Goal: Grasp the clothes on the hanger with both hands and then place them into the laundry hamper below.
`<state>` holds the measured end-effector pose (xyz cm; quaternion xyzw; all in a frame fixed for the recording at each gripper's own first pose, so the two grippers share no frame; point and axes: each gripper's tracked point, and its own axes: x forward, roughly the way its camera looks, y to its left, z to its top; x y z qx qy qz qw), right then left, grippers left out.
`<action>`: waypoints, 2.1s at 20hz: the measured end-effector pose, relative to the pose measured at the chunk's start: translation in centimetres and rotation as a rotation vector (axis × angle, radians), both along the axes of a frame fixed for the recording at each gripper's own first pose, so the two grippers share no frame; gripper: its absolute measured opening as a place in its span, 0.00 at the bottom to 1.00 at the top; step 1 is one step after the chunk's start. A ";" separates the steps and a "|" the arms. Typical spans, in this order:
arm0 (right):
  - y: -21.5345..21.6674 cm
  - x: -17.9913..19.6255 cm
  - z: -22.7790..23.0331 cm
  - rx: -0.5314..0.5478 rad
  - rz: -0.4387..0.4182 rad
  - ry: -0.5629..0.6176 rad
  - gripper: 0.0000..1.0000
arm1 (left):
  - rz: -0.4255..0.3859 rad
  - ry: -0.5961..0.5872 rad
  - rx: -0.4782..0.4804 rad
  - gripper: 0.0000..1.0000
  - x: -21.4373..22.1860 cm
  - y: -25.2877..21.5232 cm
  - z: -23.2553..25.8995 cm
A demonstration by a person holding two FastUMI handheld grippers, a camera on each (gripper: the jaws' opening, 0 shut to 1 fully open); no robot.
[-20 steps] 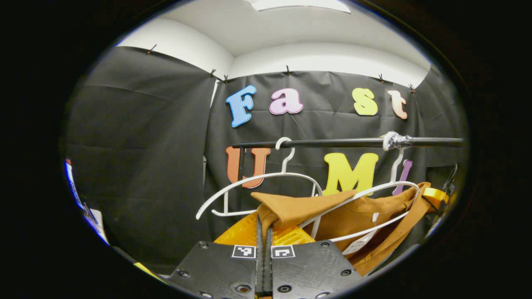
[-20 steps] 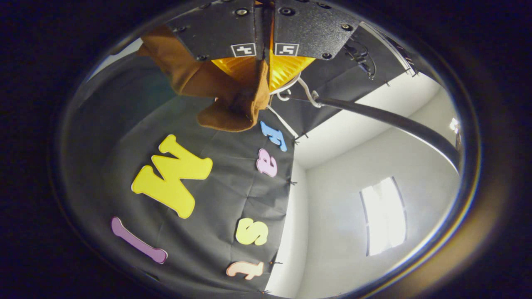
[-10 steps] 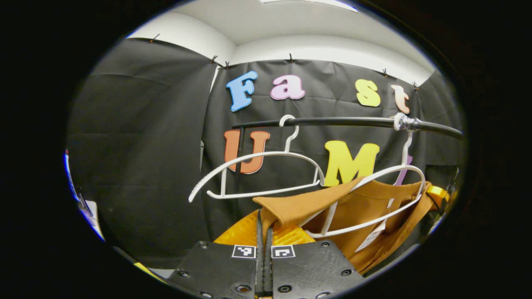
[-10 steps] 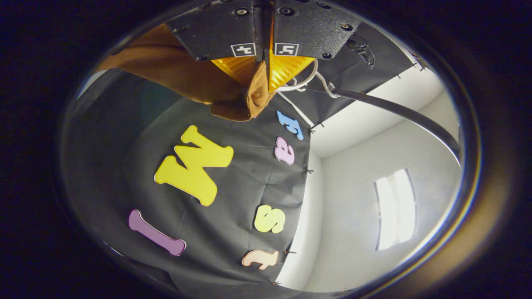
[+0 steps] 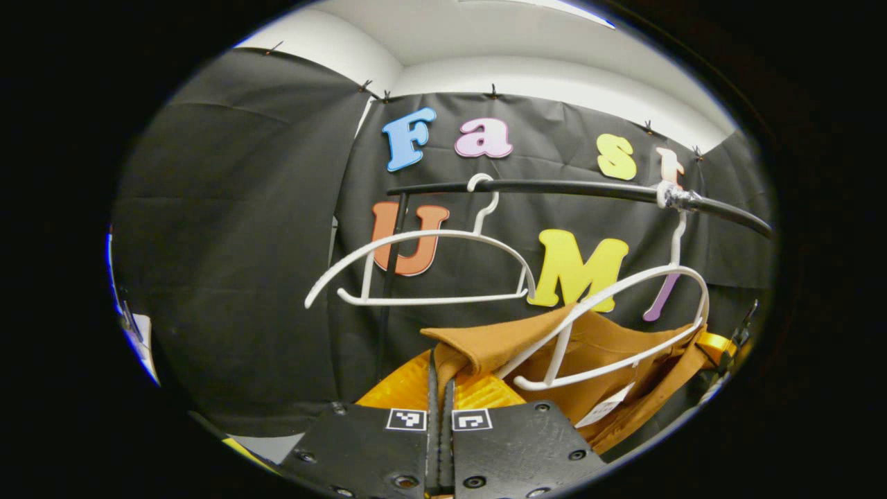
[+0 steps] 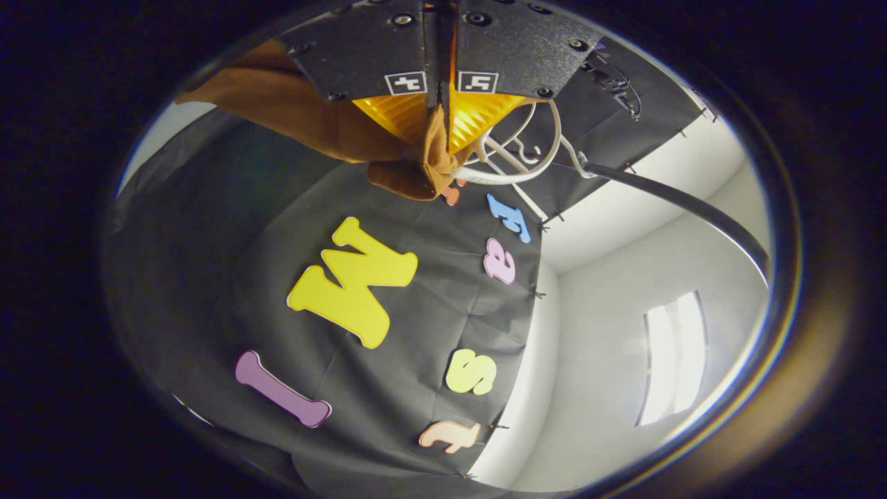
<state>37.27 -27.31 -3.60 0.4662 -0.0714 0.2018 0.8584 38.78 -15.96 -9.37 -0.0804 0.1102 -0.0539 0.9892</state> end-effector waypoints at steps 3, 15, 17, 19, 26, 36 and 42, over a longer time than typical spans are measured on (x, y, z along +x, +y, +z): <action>1.1 -0.5 -1.7 -0.031 0.016 0.036 0.03 | 0.017 0.027 0.003 0.00 -0.8 0.6 -1.3; 4.4 -2.7 -8.7 -0.122 0.078 0.167 0.03 | 0.076 0.173 0.005 0.00 -5.3 3.1 -8.2; 4.9 -3.2 -9.4 -0.126 0.083 0.191 0.03 | 0.065 0.208 0.005 0.00 -6.3 2.9 -9.4; 5.4 -3.6 -9.9 -0.132 0.076 0.206 0.03 | 0.045 0.237 0.012 0.00 -7.1 2.8 -10.9; 9.0 -6.0 -5.3 -0.183 0.047 0.156 0.03 | -0.074 0.182 -0.010 0.00 -8.2 0.8 -7.3; 21.5 -8.9 -1.1 -0.253 0.163 0.082 0.03 | -0.413 0.086 -0.012 0.05 -11.5 -8.5 -2.1; 23.6 -8.7 -6.3 -0.301 0.165 0.195 0.03 | -0.512 0.170 -0.015 0.02 -13.9 -9.8 -8.0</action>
